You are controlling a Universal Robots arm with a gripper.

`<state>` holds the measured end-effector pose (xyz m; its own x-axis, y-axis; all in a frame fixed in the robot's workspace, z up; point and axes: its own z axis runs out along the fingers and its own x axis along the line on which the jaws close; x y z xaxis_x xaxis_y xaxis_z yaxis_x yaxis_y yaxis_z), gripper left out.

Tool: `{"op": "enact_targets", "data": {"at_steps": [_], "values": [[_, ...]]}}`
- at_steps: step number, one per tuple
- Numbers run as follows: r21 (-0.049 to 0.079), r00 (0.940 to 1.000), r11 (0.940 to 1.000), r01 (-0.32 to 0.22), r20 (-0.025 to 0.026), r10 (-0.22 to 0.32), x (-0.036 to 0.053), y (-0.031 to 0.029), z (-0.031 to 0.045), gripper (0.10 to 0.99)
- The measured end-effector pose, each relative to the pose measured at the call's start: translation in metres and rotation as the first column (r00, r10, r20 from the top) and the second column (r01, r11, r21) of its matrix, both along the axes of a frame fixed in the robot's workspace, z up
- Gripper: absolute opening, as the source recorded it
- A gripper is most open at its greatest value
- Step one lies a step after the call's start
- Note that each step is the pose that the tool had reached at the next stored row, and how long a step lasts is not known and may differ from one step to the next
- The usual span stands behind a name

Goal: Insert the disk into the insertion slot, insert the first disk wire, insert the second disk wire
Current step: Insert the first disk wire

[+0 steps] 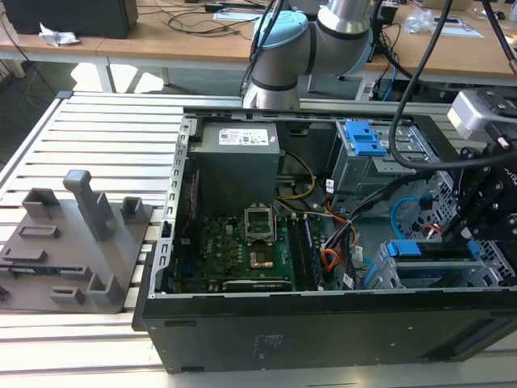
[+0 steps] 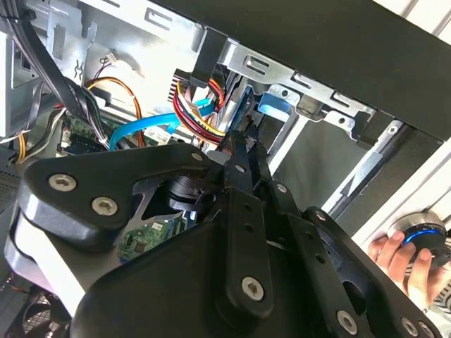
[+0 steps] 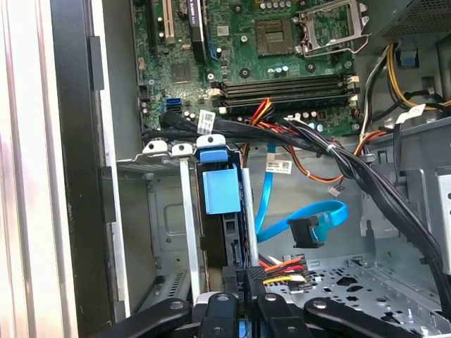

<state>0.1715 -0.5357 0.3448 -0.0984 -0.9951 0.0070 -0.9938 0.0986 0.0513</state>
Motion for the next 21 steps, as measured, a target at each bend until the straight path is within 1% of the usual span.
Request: {"op": "enact_targets", "data": {"at_steps": [2,7,14,21], "values": [[0.001,1.0,1.0,-0.002,-0.0001,0.002,0.0,0.0,-0.0004,0.169],[0.011,1.0,0.9999,-0.002,0.0,0.002,0.0,0.0002,-0.0022,0.169],[0.011,1.0,0.9999,-0.002,0.0001,0.002,0.0,0.0001,-0.0077,0.169],[0.011,1.0,0.9999,-0.002,0.0,0.002,0.0007,0.0,-0.01,0.169]]}}
